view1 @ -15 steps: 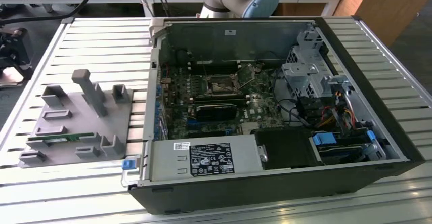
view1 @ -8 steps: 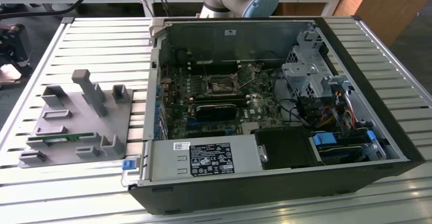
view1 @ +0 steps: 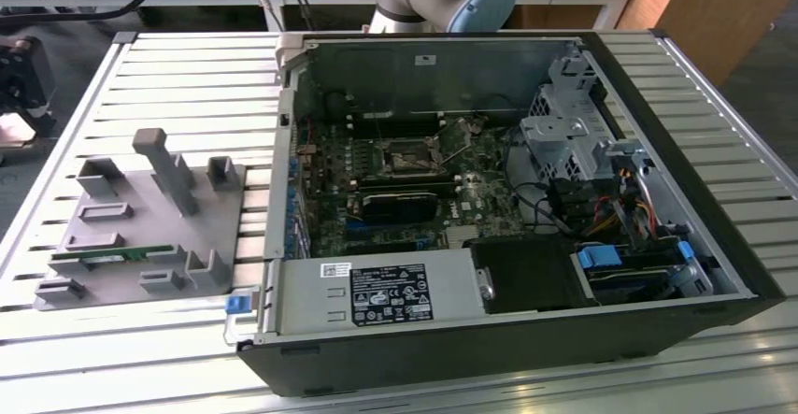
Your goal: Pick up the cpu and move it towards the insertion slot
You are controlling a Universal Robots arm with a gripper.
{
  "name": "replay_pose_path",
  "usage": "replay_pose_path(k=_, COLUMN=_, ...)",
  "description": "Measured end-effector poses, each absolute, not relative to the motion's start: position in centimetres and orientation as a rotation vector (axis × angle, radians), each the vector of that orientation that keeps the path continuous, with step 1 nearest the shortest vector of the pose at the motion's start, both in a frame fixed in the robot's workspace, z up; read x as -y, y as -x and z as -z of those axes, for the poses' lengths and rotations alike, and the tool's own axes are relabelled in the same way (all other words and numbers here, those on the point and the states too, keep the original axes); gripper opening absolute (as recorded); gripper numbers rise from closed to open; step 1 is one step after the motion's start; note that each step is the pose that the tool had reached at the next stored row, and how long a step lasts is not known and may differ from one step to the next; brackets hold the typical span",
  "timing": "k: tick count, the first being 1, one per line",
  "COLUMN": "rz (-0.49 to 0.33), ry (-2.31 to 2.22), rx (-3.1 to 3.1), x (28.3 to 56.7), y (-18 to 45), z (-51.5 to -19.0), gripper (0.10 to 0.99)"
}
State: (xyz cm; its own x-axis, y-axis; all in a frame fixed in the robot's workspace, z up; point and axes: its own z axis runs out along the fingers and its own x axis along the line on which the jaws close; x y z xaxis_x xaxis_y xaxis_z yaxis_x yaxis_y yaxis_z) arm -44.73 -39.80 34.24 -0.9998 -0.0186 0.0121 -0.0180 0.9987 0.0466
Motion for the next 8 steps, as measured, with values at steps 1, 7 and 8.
replay_pose_path(k=1, rz=0.073, ry=-0.029, rx=3.128, x=39.79, y=44.73, z=-34.29, gripper=0.545)
replay_pose_path(k=7, rz=0.073, ry=-0.029, rx=3.128, x=39.76, y=44.72, z=-34.68, gripper=0.545)
replay_pose_path(k=8, rz=0.073, ry=-0.029, rx=3.128, x=39.75, y=44.72, z=-34.75, gripper=0.545)
